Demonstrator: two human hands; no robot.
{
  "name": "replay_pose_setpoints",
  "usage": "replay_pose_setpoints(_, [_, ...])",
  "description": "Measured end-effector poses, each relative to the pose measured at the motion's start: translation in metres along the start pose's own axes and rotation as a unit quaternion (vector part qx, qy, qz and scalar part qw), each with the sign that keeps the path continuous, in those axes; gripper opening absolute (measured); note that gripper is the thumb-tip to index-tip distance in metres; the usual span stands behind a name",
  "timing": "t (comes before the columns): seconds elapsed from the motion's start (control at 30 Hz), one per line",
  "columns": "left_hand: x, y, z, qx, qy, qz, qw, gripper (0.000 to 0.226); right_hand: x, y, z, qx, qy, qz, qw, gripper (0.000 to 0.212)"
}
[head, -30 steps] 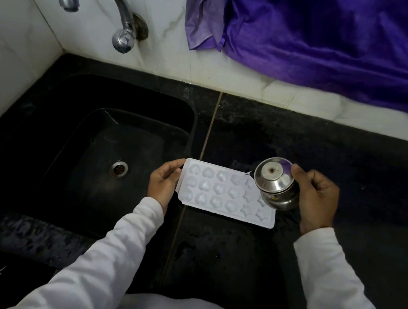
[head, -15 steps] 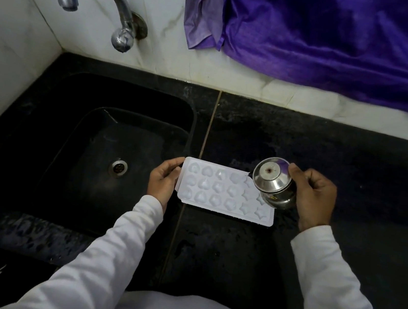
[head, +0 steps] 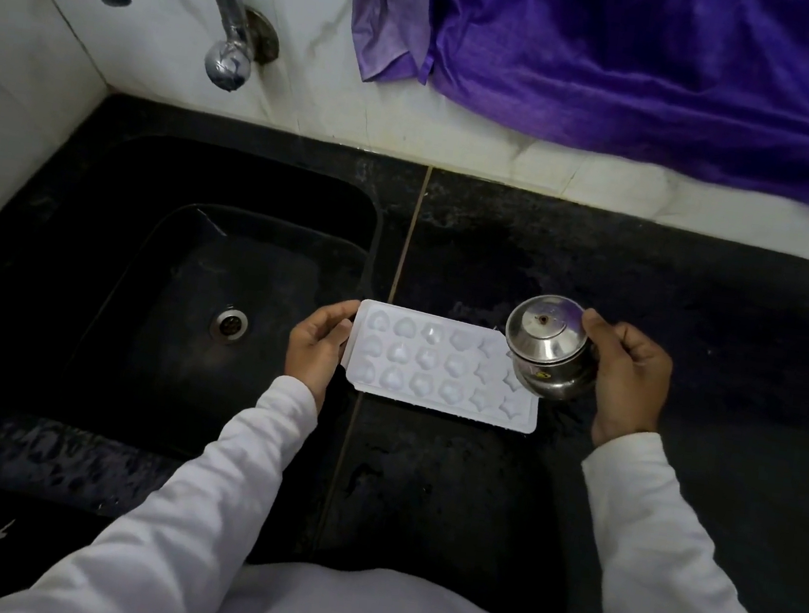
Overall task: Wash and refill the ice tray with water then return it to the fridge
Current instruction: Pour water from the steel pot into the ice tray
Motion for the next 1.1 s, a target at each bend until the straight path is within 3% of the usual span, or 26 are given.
replay_pose_setpoints(0.33, [0.001,0.003,0.003,-0.009,-0.001,0.001,1.0,0.039,0.0,-0.015,0.002,0.061,-0.025,0.009,0.998,0.043])
replay_pose_setpoints(1.1, [-0.001,0.003,0.003,-0.006,0.0,0.003,1.0,0.034,0.0,-0.017,0.0,0.073,-0.026,0.029,0.997,0.042])
Point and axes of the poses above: each hand's wrist, its own x-axis away from the middle knuckle, its own y-axis out of the palm, z = x × y, the point moved 2 cm from there along -x, towards the middle knuckle, and after that the axes turned 7 degrees about -z, right-handed, at the moved point
